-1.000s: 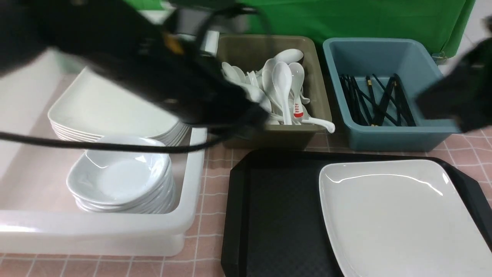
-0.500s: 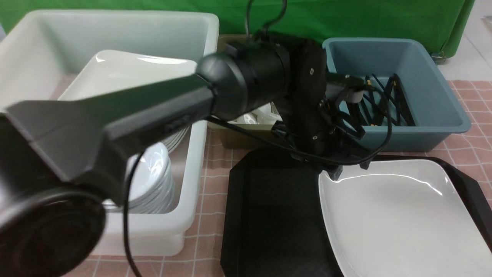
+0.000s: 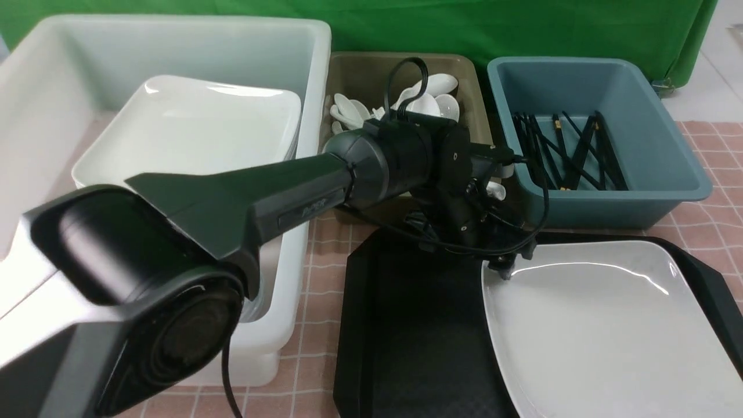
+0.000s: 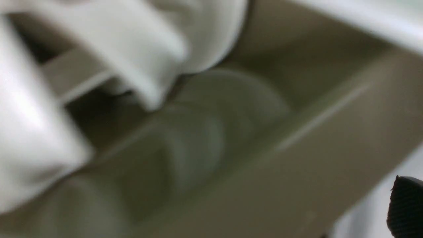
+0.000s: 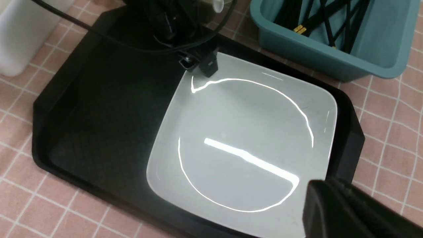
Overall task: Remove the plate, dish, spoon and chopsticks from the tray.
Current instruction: Use the left arm to grab a plate from the dinner plate
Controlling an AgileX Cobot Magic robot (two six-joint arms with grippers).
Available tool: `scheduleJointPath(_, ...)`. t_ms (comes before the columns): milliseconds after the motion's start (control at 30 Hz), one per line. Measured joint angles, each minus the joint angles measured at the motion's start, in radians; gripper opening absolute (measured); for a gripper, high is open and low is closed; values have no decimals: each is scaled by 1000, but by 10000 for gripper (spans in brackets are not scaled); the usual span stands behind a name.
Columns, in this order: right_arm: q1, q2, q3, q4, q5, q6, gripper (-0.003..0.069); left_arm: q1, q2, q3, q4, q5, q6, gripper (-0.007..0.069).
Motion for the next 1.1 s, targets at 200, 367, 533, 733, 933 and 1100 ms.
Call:
scheduleJointPath(200, 0, 0, 0, 0, 0, 1, 30, -9, 16, -2, -49, -26, 36, 474)
scheduleJointPath(367, 0, 0, 0, 0, -2, 1, 30, -8, 20, -4, -51, -32, 50, 340)
scheduleJointPath(533, 0, 0, 0, 0, -2, 2, 30, -5, 24, -8, -83, -21, 46, 164)
scheduleJointPath(733, 0, 0, 0, 0, -2, 2, 30, -6, -18, -7, -81, 54, 62, 139)
scheduleJointPath(933, 0, 0, 0, 0, -2, 2, 30, -11, -175, -7, -49, 104, 105, 34)
scheduleJointPath(1100, 0, 0, 0, 0, -2, 2, 30, -10, -300, -7, 51, 156, 115, 12)
